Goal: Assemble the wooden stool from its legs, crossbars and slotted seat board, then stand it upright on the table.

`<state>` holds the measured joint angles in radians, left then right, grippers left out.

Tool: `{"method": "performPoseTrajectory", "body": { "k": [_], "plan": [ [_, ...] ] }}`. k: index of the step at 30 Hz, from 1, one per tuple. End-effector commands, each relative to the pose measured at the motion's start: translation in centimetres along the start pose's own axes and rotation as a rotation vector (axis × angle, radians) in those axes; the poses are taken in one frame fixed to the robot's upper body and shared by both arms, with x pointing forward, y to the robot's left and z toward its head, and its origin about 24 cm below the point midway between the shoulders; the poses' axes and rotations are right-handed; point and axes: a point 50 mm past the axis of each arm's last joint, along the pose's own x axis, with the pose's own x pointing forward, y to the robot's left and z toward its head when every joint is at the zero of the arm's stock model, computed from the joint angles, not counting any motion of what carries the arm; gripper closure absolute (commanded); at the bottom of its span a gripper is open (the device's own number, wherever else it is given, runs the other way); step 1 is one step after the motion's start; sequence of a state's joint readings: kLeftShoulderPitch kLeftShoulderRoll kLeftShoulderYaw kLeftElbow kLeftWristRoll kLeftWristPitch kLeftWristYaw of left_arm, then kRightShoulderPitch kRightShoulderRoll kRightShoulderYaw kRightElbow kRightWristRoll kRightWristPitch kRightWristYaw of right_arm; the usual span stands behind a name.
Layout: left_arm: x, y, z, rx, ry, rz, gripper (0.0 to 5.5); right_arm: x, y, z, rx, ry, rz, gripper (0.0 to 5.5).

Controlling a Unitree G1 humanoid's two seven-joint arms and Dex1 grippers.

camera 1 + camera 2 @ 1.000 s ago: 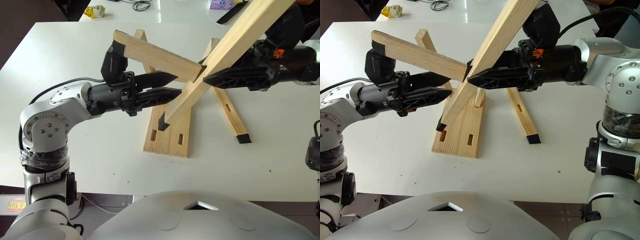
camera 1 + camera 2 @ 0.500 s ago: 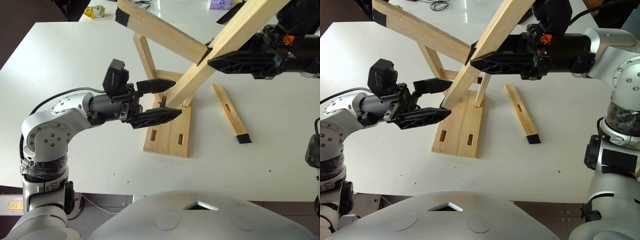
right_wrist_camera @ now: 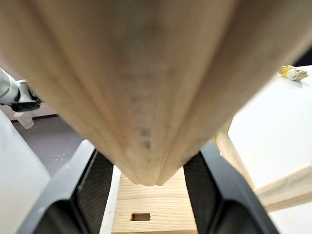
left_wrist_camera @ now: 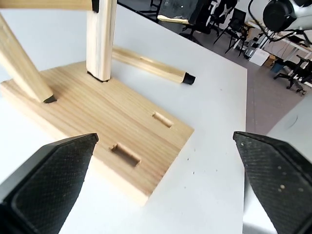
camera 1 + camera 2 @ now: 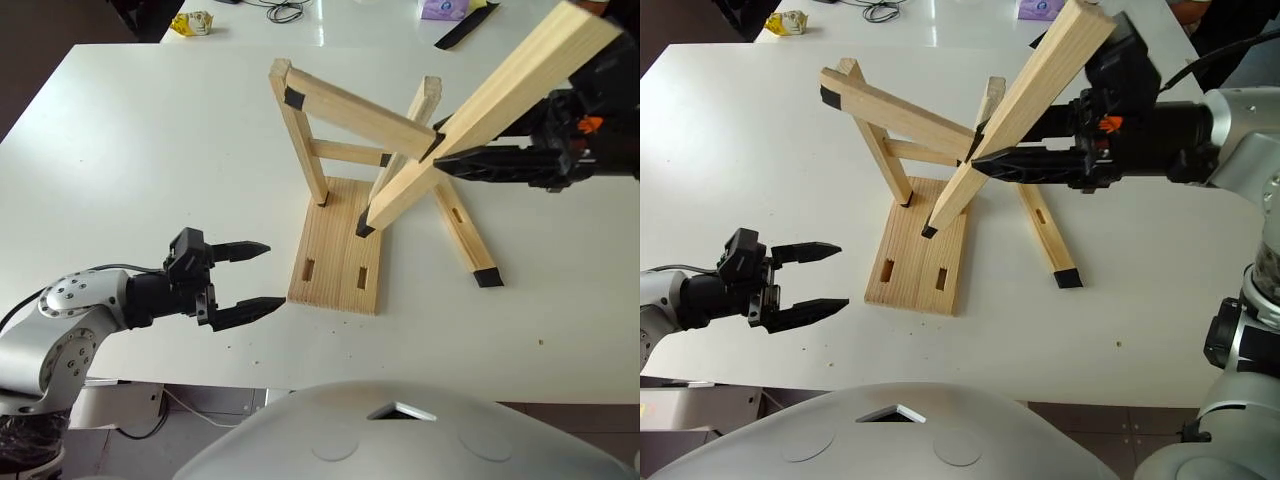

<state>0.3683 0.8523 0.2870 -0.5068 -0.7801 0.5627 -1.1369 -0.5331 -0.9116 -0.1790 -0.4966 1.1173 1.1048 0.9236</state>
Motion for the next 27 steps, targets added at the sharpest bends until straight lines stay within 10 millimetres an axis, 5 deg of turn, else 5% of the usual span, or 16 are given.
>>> {"method": "performPoseTrajectory", "body": {
  "k": [1, 17, 27],
  "plan": [
    [-0.7, -0.2, -0.1, 0.023, 0.023, 0.01, 0.37, 1.4, 1.2, -2.0, -0.069, 0.096, -0.03, 3.45],
    [-0.4, 0.0, -0.3, 0.025, -0.001, 0.027, 0.37, 3.0, 2.7, -7.0, -0.211, 0.256, -0.019, 3.46],
    [-0.1, 0.2, 0.2, 0.033, -0.008, 0.007, 0.37, 3.8, 3.1, -7.0, -0.19, 0.18, -0.007, 3.46]
  ]
}}
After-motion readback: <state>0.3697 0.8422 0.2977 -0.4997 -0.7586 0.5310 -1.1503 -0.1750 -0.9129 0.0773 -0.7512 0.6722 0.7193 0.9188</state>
